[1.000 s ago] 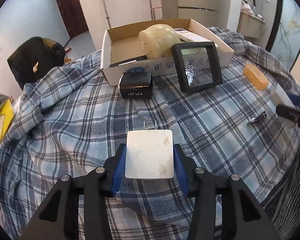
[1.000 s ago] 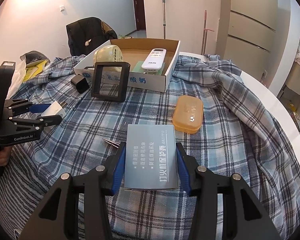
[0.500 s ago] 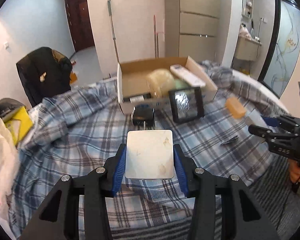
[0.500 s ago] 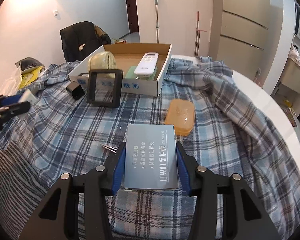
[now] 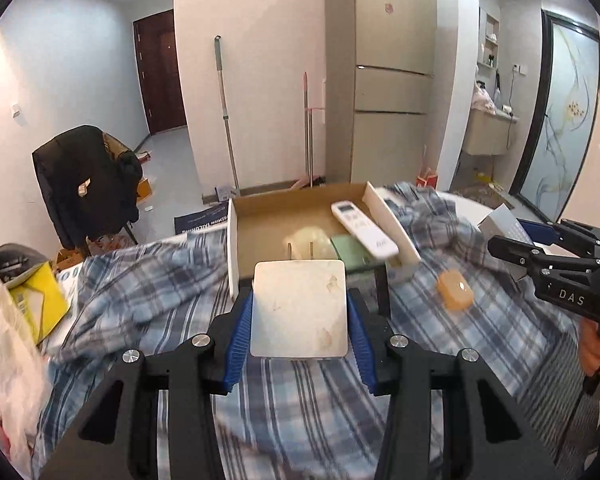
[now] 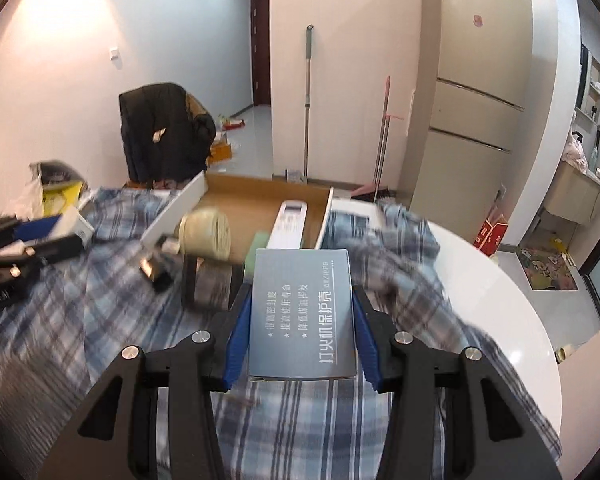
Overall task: Organize rigid objects
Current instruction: 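Carry the screen protector box and plug adapter toward the cardboard box with both tools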
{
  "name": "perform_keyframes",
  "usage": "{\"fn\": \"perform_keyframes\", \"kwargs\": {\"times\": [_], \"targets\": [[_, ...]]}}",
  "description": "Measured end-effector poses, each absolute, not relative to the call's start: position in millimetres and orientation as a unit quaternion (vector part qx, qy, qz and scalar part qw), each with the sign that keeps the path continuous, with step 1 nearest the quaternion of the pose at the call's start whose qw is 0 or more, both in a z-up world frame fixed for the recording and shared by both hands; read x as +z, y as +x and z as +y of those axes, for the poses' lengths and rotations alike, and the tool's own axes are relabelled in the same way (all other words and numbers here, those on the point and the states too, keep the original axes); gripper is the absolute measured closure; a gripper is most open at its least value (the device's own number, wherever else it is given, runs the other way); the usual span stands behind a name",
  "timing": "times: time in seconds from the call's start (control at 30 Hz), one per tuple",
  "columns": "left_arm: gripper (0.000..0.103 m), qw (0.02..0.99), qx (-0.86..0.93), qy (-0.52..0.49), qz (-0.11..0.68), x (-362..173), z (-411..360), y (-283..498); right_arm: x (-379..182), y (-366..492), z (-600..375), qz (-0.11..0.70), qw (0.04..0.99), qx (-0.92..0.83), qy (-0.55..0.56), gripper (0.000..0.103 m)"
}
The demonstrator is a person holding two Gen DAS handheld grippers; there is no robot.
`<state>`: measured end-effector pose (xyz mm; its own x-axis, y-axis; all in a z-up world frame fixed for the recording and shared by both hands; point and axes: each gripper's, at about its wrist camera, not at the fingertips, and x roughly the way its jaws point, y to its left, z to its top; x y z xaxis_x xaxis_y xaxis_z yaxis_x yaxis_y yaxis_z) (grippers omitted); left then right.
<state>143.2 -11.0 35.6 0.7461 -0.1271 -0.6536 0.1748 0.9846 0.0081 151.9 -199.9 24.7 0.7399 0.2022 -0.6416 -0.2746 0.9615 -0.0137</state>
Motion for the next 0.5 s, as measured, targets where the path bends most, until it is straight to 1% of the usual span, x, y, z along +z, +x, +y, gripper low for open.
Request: {"fn": "perform_keyframes", "kwargs": {"times": [0.17, 0.33, 0.5], "targets": [[0.055, 0.931, -0.072, 0.031, 0.356, 31, -7, 189, 19, 187, -176, 0.356, 0.923, 0.128, -0.074, 0.058], [0.055, 0.926, -0.067, 0.032, 0.37, 14, -5, 231, 13, 216, -167, 0.362, 0.921, 0.132, -0.059, 0.058], [0.055, 0.916, -0.057, -0.007, 0.398, -8, 8, 269, 12, 250, -163, 0.365, 0.922, 0.125, -0.034, 0.058]]}}
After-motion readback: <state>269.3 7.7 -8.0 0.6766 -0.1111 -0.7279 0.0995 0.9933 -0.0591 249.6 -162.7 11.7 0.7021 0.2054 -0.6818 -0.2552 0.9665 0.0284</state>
